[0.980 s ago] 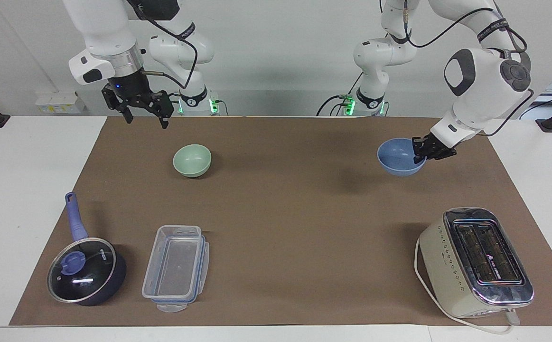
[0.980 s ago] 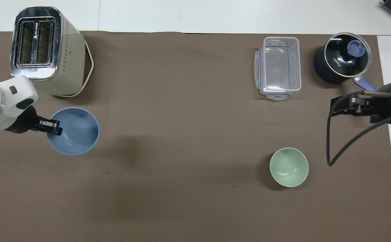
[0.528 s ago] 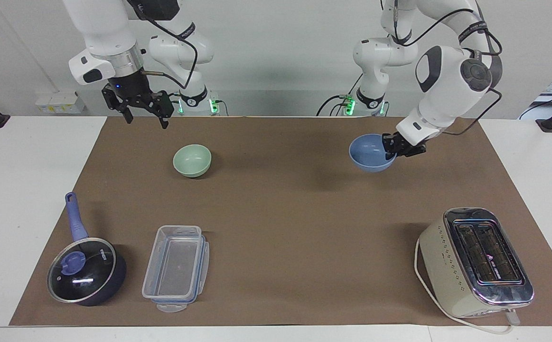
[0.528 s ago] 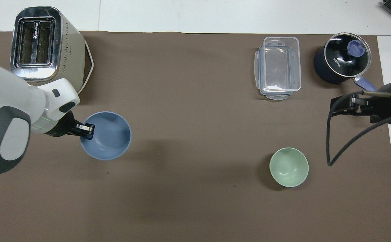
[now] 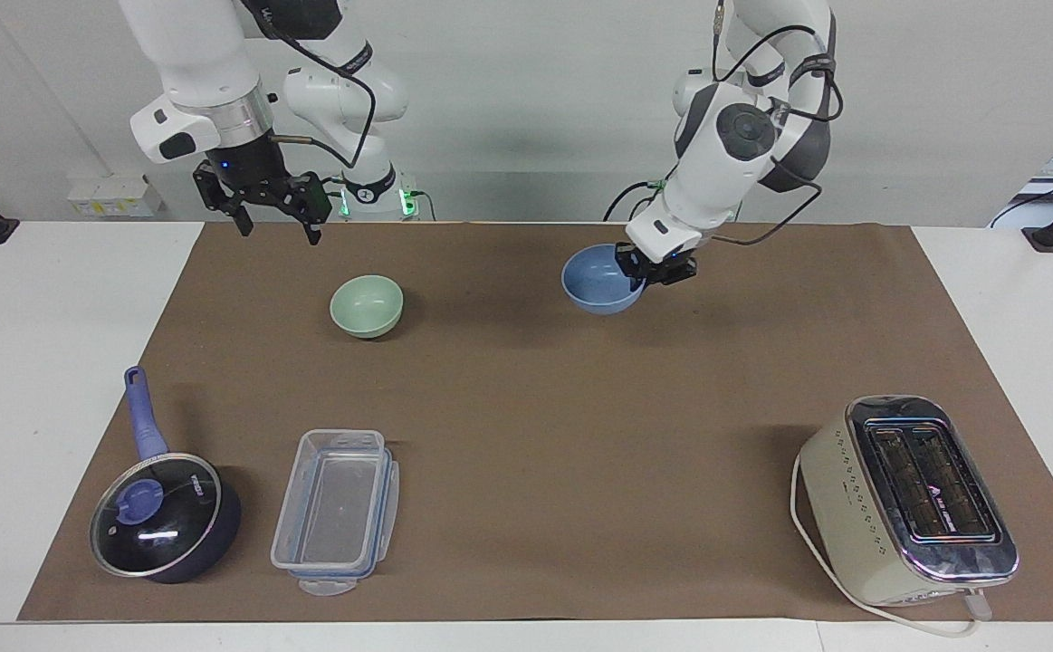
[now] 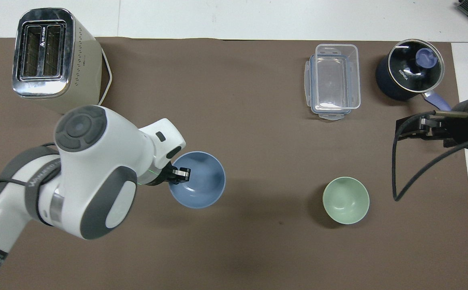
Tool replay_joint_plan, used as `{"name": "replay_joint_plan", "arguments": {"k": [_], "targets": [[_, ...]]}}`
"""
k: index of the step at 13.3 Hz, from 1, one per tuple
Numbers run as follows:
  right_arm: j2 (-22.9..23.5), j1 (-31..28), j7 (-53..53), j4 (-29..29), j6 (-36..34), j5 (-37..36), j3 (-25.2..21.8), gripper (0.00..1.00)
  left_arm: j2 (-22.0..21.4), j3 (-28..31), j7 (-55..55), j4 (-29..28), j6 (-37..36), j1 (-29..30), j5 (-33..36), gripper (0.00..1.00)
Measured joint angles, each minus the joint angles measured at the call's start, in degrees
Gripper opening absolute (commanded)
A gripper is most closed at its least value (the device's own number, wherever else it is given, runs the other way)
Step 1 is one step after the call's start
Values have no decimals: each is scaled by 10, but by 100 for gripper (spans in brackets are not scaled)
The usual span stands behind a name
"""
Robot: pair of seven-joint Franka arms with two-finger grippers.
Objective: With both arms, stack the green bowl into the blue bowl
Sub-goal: 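Slide the blue bowl toward the table center with the left gripper, release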
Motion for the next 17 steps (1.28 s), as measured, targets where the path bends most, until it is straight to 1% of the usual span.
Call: {"name": "replay_joint_plan", "arguments": {"k": [1, 4, 6, 8, 9, 10, 14, 17], "targets": [[0, 0, 0, -4, 1, 0, 0, 100, 1, 0, -9, -26, 33, -14, 0, 0], [-1, -2, 0, -23, 4, 0, -1, 100, 2, 0, -10, -96, 121, -27, -5, 0], [-3, -7, -1, -57, 24, 0, -2, 100, 4, 1, -10, -142, 188, -45, -20, 0], [-11, -10, -4, -103, 54, 0, -2, 100, 8, 1, -10, -179, 240, -67, -40, 0], [-15, -12, -11, -127, 68, 0, -2, 100, 14, 0, -10, -188, 252, -75, -44, 20], [-18, -16, -17, -146, 78, 0, -2, 100, 19, 1, -11, -191, 257, -81, -45, 99], [-22, -30, -26, -224, 116, 0, -3, 100, 24, 3, -18, -188, 260, -83, -45, 100], [-22, -32, -35, -303, 191, 0, -3, 100, 8, 11, -23, -170, 229, -82, -45, 100]]}}
